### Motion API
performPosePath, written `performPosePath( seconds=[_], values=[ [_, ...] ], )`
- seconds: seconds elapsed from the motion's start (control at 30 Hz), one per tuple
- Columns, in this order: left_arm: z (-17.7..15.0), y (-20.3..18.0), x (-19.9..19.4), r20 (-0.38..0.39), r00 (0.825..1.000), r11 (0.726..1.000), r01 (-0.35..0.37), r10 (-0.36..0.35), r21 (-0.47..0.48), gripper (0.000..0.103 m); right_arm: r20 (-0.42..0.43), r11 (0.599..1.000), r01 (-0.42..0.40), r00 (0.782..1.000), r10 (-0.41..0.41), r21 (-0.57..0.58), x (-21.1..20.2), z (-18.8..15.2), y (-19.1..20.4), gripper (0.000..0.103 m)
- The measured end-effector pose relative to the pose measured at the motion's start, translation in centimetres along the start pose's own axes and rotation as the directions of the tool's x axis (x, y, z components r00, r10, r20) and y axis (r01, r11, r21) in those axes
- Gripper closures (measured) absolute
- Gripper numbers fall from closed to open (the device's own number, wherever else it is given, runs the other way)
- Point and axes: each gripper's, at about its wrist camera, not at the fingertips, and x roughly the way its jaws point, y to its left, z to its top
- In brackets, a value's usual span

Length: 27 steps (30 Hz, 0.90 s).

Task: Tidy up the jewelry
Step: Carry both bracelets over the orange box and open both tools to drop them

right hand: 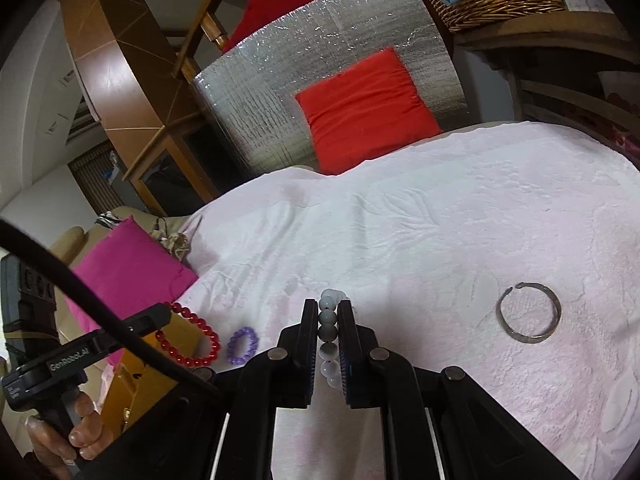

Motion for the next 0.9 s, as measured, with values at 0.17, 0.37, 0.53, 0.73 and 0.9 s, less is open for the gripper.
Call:
performPosePath(
  seconds=[0.17,0.37,0.53,0.73,0.9],
  values=[
    [0.2,0.6,-1.8,0.028,1.000,1.000,-0.008,0.008,-0.009,0.093,0.005,0.999,-0.026,1.000,0.026,-0.025,-0.4,-0.3,1.6,0.092],
    [0.5,1.1,-4.9,0.090,0.996,1.000,-0.019,0.020,-0.010,0.093,0.021,0.996,-0.081,0.996,0.082,-0.028,-0.6,-0.8,3.7,0.092],
    [0.6,1.8,-7.6,0.141,0.989,0.999,-0.037,0.038,-0.009,0.093,0.029,0.989,-0.147,0.989,0.148,-0.034,-0.2,-1.5,6.2,0.092],
    [0.8,3.4,-10.2,0.191,0.979,0.997,-0.067,0.071,-0.027,0.093,-0.033,0.976,-0.204,0.979,0.202,-0.074,1.7,-3.2,9.8,0.092],
    [0.9,5.1,-12.1,0.223,0.968,0.993,-0.105,0.115,-0.057,0.093,-0.067,0.963,-0.250,0.968,0.244,-0.102,2.7,-4.4,12.4,0.092]
  ],
)
